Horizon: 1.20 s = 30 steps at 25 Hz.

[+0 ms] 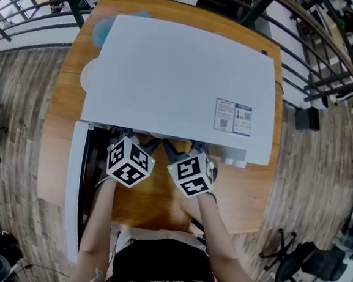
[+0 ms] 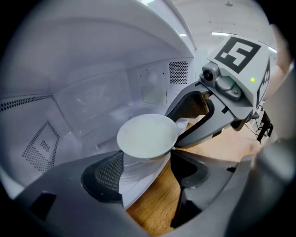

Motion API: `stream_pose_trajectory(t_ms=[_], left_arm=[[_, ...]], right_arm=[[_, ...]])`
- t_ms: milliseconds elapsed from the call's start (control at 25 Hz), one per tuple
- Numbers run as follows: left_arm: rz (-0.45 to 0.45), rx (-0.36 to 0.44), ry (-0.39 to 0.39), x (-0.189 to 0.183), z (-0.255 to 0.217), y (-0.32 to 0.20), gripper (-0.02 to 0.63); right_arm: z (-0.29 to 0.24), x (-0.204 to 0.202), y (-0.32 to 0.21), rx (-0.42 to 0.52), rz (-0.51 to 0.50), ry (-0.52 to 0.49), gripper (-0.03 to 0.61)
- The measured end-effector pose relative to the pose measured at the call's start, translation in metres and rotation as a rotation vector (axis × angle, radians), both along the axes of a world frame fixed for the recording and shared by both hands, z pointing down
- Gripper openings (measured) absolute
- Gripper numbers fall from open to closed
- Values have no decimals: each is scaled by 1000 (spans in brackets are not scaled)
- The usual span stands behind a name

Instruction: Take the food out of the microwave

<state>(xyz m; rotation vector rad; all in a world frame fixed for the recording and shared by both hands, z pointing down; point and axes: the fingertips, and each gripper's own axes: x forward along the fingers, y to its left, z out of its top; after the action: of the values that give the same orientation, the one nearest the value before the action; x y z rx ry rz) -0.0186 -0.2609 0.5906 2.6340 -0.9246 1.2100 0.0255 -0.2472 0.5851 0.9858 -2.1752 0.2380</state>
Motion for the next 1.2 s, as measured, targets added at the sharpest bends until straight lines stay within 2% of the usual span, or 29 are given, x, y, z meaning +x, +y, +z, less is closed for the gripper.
stream_pose_trajectory(t_ms=[520, 1200], left_arm=[[-20, -1, 15, 2, -8, 3, 339], [-36, 85, 9, 5, -45, 45, 339]], right_arm=[[-8, 1, 2, 24, 4, -12, 229], [-43, 2, 44, 87, -11, -2, 229]])
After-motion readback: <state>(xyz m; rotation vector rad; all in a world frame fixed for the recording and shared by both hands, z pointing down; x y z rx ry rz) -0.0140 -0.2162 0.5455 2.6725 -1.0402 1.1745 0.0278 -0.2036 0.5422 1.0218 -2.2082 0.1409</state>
